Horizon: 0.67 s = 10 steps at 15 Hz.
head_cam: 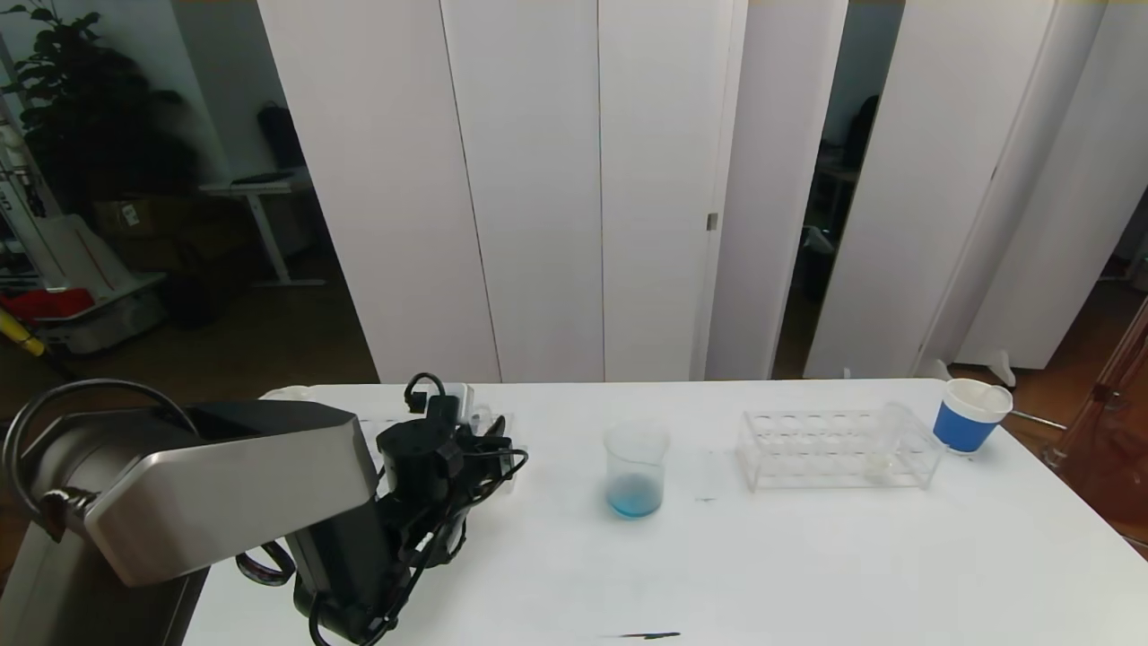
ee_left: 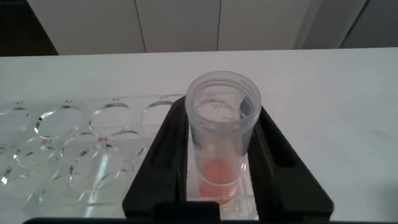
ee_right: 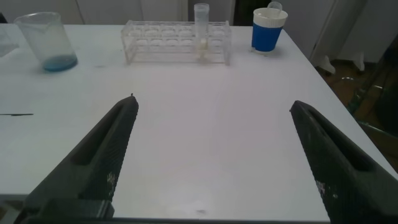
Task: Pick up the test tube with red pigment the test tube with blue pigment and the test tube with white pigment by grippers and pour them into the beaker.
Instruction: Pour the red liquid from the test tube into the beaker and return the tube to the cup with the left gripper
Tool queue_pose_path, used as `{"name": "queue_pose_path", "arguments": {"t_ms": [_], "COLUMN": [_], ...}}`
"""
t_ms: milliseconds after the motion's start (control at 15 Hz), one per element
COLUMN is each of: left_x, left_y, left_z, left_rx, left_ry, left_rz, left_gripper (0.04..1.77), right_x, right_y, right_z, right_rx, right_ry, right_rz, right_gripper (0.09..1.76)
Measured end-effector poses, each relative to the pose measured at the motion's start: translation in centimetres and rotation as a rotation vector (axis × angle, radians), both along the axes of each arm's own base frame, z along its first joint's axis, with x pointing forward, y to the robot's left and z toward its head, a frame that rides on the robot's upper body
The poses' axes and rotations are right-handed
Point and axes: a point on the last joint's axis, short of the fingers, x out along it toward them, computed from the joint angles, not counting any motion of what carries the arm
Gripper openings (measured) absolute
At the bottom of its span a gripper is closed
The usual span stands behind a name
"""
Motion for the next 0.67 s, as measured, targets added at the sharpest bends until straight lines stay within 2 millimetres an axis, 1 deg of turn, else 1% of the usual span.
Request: {"name": "queue_pose_path", "arguments": {"t_ms": [67,133,200,667], "left_x": [0.03,0.02,0.03,0.1], "left_y": [0.05,0.0,-0.04,-0.08], "left_z": [0.0,0.0,-0.01,0.06], "left_rx": [0.001,0.001,0.001,0.013], "left_ry": [-0.001,-0.001,-0.001,-0.004], "left_rz": [0.004,0.005,0.003,0.003], "left_gripper": [0.75,0.71,0.58,0.58], "right_x": [0.0,0.0,0.0,0.0], "right_y": [0.0,0.0,0.0,0.0], "right_z": [0.0,0.0,0.0,0.0], "right_rx": [0.0,0.0,0.0,0.0], "right_ry": [0.0,0.0,0.0,0.0], "right_rz": [-0.001,0.0,0.0,0.0], "right_gripper": [1.75,1.75,1.75,1.75]}}
